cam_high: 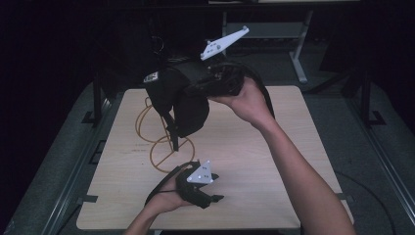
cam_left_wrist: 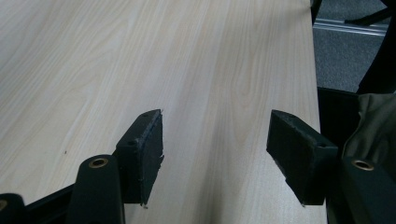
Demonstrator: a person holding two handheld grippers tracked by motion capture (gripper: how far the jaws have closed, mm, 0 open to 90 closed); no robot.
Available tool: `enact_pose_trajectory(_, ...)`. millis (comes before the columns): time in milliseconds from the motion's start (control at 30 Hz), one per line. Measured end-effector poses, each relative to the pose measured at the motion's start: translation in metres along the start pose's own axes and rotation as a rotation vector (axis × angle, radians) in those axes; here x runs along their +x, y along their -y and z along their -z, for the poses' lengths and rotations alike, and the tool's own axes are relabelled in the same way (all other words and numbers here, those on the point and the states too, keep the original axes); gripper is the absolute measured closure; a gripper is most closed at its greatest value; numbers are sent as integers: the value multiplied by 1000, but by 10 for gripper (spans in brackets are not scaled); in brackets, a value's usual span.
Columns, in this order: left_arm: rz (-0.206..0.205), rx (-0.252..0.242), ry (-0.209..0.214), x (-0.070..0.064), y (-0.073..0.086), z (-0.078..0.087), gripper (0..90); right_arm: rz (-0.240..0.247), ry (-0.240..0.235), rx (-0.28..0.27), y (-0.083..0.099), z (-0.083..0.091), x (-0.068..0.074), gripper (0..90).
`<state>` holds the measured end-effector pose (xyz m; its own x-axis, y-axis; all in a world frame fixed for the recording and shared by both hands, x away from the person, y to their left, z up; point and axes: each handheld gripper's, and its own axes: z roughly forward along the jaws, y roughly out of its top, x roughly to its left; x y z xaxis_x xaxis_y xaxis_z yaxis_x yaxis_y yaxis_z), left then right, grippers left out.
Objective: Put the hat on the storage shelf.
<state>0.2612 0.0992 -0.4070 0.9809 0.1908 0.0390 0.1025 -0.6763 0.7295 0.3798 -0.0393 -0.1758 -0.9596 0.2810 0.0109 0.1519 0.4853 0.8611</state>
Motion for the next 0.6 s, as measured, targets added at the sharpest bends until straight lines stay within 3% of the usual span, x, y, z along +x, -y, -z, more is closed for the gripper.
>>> enact_pose_trajectory(200, -5, -1, 3, 0, 0, -1, 360, 18, -14, 35, -17, -15, 2, 864)
enact_pose_trajectory(300, -4, 3, 7, -1, -1, -1, 360, 49, -28, 47, -24, -24, 4, 863)
enact_pose_trajectory(600, -9, 6, 13, 1, 0, 0, 360, 50, -96, 85, -38, -54, 2, 861)
